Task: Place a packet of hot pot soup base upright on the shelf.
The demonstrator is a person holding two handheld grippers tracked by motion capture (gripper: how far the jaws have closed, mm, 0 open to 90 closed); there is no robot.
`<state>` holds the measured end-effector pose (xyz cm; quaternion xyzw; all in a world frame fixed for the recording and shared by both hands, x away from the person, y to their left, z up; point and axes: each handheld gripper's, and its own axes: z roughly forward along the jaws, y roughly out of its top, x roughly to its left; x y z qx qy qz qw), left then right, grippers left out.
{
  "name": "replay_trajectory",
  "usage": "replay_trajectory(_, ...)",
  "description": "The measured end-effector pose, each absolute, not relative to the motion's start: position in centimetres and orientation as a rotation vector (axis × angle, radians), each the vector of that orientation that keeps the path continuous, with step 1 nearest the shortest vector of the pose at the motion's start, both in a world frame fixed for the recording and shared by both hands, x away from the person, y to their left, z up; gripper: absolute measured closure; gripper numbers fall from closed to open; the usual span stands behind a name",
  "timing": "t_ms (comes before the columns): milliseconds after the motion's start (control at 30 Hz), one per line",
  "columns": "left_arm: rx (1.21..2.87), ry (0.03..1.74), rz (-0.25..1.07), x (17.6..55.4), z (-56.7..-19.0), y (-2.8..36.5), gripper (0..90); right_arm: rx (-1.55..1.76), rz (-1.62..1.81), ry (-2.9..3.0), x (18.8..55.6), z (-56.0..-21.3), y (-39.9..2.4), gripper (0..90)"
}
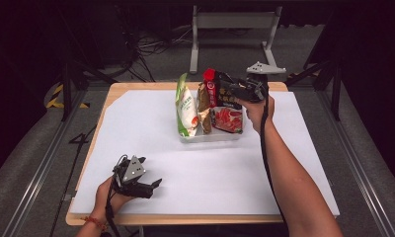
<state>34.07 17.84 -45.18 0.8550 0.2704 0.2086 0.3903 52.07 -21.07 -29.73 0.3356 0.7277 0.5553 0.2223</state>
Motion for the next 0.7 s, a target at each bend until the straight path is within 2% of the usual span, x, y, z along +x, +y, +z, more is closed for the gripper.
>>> replay_trajectory(200,2.182,0.683,0.527,34.15,-45.18,17.68,9.7,0.884,1.467,2.022,51.50,-29.44,-21.05,54.0)
replay_trajectory(700,2.191,0.685,0.526,34.15,-45.30,17.61,9.6,0.877,1.436,2.030,51.10,-29.32,-21.49,54.0)
